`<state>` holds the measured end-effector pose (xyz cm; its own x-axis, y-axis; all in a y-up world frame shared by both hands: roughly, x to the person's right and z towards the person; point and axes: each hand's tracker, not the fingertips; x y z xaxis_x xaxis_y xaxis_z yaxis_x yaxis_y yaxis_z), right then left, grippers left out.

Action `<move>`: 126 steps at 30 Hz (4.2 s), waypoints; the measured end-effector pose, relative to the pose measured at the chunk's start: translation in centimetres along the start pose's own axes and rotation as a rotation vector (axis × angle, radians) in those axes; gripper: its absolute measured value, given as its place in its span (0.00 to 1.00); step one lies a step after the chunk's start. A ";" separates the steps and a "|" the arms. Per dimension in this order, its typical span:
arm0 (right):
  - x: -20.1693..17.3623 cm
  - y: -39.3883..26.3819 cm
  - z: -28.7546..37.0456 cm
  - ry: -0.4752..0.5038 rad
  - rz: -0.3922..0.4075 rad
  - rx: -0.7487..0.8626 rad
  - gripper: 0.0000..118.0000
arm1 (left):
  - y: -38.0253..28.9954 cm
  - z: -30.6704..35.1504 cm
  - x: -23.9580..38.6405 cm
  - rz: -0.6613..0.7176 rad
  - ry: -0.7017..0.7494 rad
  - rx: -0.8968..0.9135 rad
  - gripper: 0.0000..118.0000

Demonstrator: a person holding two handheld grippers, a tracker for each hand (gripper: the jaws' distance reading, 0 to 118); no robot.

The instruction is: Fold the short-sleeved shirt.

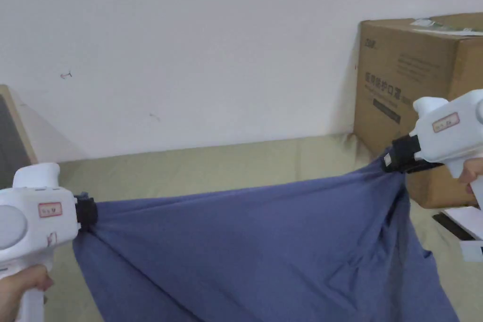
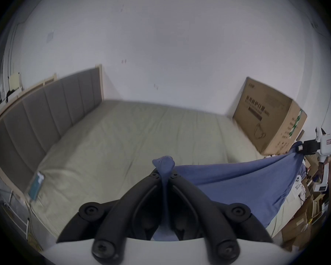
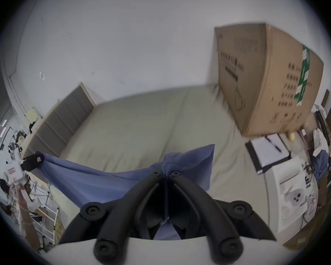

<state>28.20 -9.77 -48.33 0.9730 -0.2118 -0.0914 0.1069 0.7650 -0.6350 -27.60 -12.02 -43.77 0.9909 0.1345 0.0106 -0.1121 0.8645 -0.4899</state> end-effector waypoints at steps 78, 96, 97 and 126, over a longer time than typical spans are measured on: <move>-2.6 -32.8 -3.6 -0.059 -0.106 -0.366 0.01 | -24.6 -2.8 -6.9 -0.058 0.125 -0.335 0.01; -2.6 -32.9 4.5 -0.107 -0.106 -0.107 0.41 | -25.6 6.5 -5.7 0.025 0.093 -0.226 0.60; -2.6 -33.3 5.0 -0.099 -0.118 -0.082 0.23 | -25.9 7.0 -5.5 0.017 0.086 -0.211 0.40; -1.3 -36.8 -1.7 -0.143 -0.227 -0.263 0.47 | -27.6 0.0 -7.9 0.075 0.127 -0.399 0.00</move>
<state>22.69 -38.70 -26.11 0.9513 -0.2567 0.1708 0.2852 0.5225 -0.8035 -32.30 -36.93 -30.34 0.9853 0.1074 -0.1331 -0.1709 0.5959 -0.7847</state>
